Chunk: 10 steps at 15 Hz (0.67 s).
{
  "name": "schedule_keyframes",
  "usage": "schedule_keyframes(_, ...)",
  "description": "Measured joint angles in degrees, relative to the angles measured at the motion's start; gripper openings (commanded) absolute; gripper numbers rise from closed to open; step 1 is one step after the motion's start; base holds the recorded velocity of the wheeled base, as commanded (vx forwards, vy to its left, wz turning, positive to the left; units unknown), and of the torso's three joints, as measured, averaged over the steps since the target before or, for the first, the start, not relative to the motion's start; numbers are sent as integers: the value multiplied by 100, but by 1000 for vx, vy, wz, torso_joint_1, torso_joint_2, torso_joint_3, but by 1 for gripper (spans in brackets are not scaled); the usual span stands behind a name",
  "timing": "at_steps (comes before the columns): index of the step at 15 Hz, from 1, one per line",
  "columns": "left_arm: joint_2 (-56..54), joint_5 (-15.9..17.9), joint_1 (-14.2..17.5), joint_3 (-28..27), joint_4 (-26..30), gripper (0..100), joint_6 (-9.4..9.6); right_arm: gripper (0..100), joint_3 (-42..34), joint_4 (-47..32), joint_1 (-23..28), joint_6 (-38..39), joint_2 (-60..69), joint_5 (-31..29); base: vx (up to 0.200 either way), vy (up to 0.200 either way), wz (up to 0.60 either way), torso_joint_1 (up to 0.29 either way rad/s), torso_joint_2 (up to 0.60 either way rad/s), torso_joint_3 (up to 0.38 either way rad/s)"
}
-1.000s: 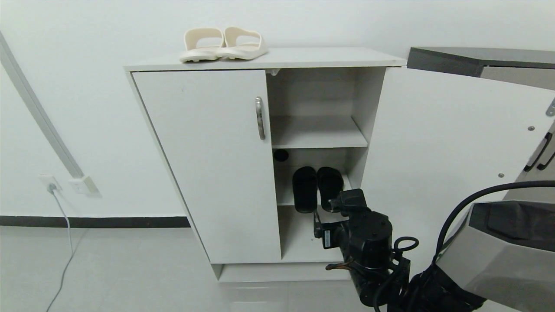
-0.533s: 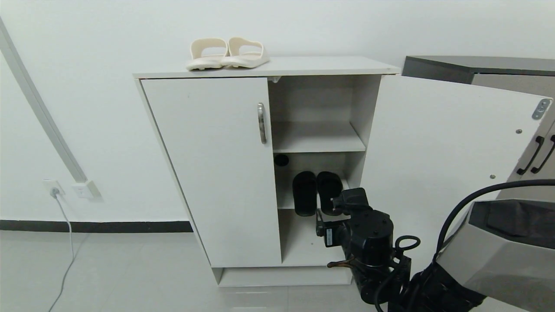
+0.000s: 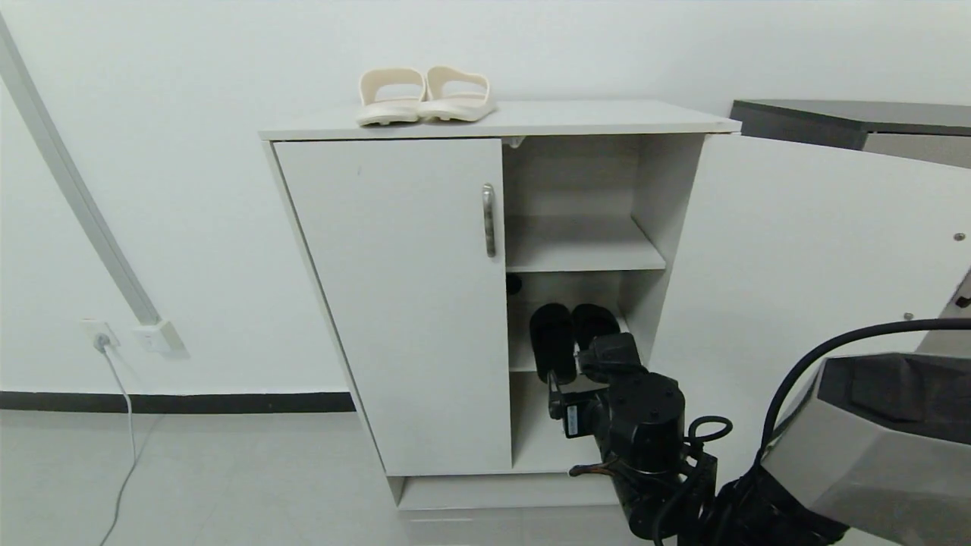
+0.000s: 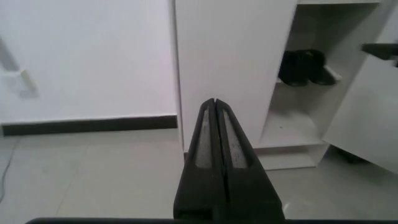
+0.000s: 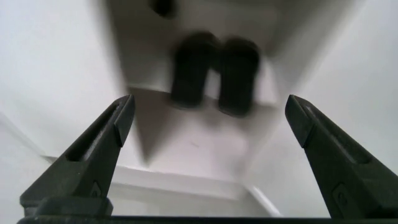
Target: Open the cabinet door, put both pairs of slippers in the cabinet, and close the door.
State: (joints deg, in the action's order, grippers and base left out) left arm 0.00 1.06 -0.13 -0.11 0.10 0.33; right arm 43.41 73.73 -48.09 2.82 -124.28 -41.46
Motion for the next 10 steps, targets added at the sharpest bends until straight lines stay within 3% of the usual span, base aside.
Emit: schedule_keyframes(10, 0, 0, -5, 1, 0, 0, 2, 100, -183, 335, 143, -24, -2, 51, 0, 200, 0, 3, 4, 3)
